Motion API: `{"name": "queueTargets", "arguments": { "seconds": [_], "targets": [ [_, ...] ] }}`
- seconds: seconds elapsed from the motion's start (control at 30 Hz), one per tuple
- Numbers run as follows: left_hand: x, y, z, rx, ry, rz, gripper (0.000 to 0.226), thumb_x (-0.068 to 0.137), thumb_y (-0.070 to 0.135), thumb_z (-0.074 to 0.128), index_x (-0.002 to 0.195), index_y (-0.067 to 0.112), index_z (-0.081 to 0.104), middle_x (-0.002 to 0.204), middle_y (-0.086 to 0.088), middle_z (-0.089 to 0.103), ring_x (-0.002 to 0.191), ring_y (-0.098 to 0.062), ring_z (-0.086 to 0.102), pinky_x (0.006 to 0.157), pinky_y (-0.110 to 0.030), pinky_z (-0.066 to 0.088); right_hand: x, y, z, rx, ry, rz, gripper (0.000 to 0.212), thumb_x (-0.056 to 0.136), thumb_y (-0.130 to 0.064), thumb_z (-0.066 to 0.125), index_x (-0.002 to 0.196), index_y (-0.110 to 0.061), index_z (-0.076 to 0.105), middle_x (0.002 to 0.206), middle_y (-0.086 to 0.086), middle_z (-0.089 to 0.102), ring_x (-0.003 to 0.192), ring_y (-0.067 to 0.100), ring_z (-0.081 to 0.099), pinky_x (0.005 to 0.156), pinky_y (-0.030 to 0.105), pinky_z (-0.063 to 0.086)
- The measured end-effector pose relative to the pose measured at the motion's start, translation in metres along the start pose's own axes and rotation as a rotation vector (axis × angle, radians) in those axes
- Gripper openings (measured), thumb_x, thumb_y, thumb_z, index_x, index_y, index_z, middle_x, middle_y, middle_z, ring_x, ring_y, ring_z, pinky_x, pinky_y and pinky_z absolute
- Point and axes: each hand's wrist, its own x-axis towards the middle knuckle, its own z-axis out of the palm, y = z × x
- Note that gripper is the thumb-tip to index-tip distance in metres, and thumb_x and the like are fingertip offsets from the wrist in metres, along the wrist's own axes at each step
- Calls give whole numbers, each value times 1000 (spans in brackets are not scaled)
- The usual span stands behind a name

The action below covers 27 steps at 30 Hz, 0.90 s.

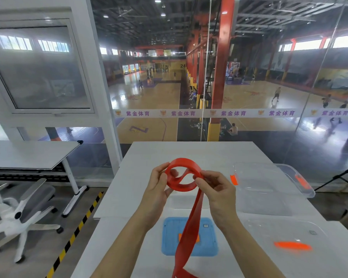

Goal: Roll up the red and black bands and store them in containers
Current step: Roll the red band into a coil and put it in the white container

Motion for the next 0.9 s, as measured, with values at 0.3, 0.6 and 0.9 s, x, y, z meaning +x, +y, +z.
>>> {"name": "queueTargets", "arguments": {
  "seconds": [0.3,0.6,0.9],
  "targets": [
    [8,38,-8,678,-230,189,27,107,31,49,133,36,44,132,20,51,116,8,51,94,-8,37,5,-9,-10,-193,-198,-126,30,82,1,85,97,-24,81,99,-10,81,93,16,76,88,25,60],
    [-1,28,0,663,-312,172,14,107,24,44,112,37,45,97,8,56,87,-11,56,82,-26,49,-1,-9,-13,-206,-265,-167,27,83,-3,86,102,-21,79,113,-4,79,106,25,75,95,39,61],
    [-9,36,19,243,-5,195,21,109,14,40,117,33,48,118,17,54,102,14,53,85,-7,46,-22,-2,-7,-50,-147,-55,32,82,-3,86,108,-14,72,101,4,80,99,27,78,97,44,62]
  ]
}}
